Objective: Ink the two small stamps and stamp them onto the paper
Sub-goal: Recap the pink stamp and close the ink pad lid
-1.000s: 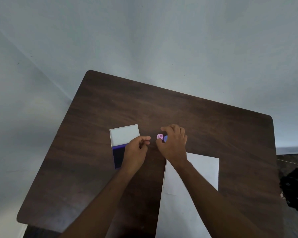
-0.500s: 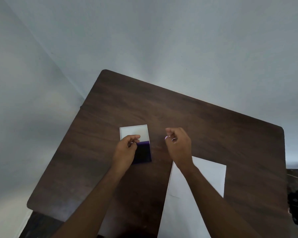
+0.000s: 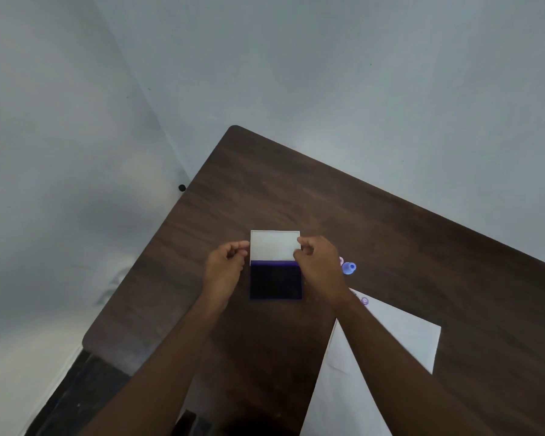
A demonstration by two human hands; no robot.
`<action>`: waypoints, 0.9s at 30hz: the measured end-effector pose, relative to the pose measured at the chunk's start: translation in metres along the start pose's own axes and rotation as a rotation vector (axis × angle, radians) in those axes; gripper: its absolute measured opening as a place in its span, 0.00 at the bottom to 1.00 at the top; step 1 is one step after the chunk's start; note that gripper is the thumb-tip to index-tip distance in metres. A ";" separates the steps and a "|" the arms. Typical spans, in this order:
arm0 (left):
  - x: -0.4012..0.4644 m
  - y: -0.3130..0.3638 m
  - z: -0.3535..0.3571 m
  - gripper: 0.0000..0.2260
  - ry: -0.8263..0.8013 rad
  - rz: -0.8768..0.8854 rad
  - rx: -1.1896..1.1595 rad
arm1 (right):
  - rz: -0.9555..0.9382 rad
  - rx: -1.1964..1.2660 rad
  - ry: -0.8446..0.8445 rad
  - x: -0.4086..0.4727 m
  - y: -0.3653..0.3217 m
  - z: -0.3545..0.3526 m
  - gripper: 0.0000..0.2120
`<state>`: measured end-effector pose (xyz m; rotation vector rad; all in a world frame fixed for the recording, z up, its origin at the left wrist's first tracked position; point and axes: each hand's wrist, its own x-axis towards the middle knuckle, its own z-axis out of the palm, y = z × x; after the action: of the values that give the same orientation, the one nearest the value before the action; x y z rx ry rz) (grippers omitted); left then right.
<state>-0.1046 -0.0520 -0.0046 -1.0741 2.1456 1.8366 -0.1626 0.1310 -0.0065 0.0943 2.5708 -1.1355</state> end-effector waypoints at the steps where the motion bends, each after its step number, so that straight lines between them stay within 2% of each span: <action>1: 0.001 -0.001 -0.001 0.11 0.002 -0.011 0.004 | 0.004 -0.041 -0.015 0.004 -0.001 0.002 0.15; 5: 0.007 0.000 0.003 0.10 -0.002 -0.053 0.003 | 0.038 -0.125 -0.021 0.015 -0.006 0.008 0.17; 10: 0.016 0.003 0.011 0.09 0.001 -0.044 0.001 | 0.066 -0.081 0.020 0.018 -0.011 0.010 0.07; 17: 0.023 0.000 0.019 0.11 -0.009 -0.104 0.020 | 0.102 -0.044 0.031 0.020 -0.013 0.008 0.05; 27: 0.018 0.008 0.017 0.12 -0.032 -0.060 0.006 | 0.158 0.065 0.011 0.021 -0.022 -0.004 0.10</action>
<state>-0.1287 -0.0448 -0.0118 -1.0884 2.0766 1.8082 -0.1874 0.1176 0.0044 0.3137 2.4865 -1.1613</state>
